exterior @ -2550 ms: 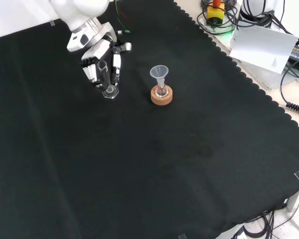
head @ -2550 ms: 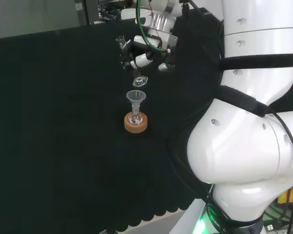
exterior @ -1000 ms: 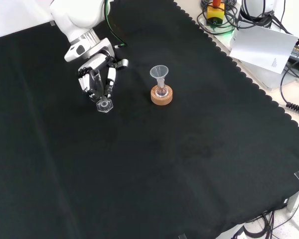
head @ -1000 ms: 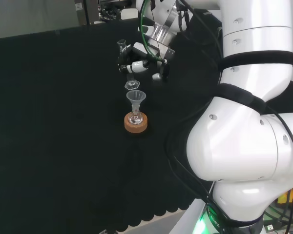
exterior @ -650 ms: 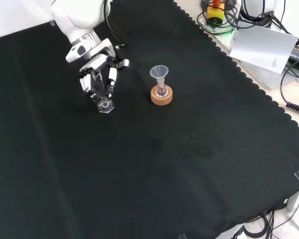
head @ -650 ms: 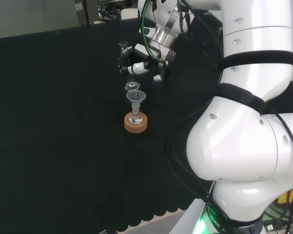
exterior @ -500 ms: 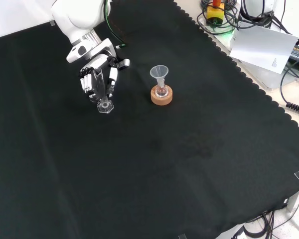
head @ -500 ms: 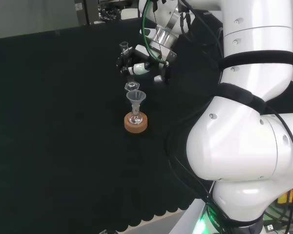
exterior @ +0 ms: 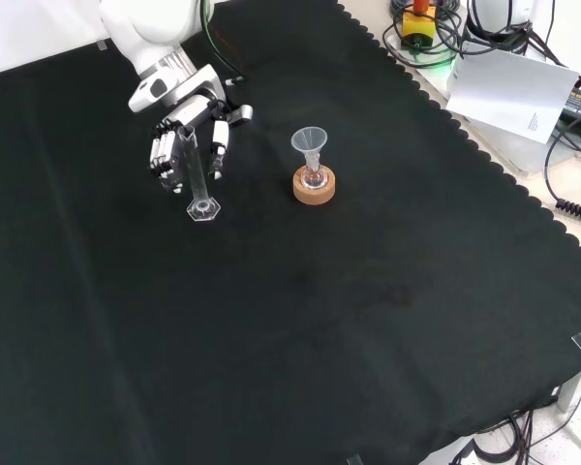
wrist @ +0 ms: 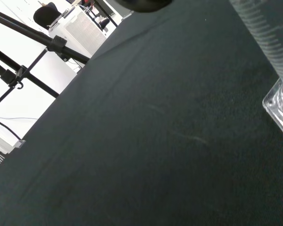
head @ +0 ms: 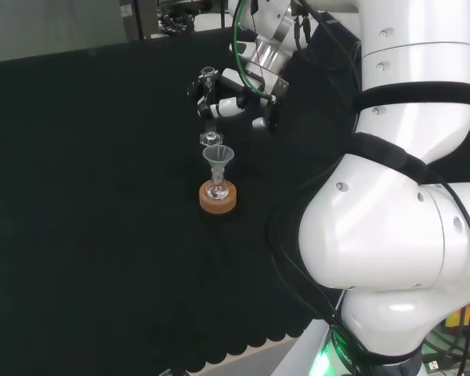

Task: Put the graduated cylinder back on the table.

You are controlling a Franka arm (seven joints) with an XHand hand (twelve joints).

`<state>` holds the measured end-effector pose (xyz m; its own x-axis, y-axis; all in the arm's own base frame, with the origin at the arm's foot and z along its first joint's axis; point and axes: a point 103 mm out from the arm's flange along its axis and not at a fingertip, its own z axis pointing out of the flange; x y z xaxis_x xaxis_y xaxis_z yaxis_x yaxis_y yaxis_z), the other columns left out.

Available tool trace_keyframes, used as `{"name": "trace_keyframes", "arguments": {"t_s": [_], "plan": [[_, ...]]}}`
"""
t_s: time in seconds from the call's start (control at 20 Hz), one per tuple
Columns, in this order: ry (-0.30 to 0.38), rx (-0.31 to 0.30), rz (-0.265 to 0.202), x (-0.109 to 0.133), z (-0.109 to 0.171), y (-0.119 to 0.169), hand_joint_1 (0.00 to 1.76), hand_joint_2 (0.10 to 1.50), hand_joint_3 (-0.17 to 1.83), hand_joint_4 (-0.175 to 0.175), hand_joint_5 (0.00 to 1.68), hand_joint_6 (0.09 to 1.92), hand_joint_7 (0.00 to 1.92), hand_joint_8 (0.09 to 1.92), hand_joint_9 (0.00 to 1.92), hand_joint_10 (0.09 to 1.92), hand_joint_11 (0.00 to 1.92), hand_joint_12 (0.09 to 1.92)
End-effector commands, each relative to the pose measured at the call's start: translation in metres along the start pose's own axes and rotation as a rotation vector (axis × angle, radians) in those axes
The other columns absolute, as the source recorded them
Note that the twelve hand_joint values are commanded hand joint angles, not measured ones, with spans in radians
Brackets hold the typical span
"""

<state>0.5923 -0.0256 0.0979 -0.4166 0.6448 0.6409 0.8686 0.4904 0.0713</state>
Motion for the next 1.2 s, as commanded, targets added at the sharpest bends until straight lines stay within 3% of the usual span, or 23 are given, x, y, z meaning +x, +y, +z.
{"name": "trace_keyframes", "arguments": {"t_s": [0.05,0.25,0.55,1.0,1.2], "plan": [[-0.016,-0.008,0.014,0.003,-0.012,-0.004,0.94,0.97,-0.17,-0.064,0.41,0.54,0.45,0.66,0.9,0.09,0.47,1.27],[-0.039,-0.018,0.035,0.009,-0.034,-0.011,0.9,0.95,-0.17,-0.076,0.33,0.39,0.31,0.69,0.8,0.09,0.36,1.32],[-0.126,-0.064,0.075,0.025,-0.084,-0.029,0.86,0.93,-0.17,-0.079,0.3,0.16,0.15,0.69,0.67,0.09,0.22,1.37],[-0.286,-0.117,0.11,0.079,-0.147,-0.067,0.84,0.92,-0.17,-0.078,0.29,0.1,0.1,0.69,0.61,0.09,0.14,1.39],[-0.331,-0.123,0.123,0.103,-0.159,-0.084,0.84,0.92,-0.17,-0.078,0.29,0.09,0.1,0.69,0.61,0.09,0.12,1.4]]}}
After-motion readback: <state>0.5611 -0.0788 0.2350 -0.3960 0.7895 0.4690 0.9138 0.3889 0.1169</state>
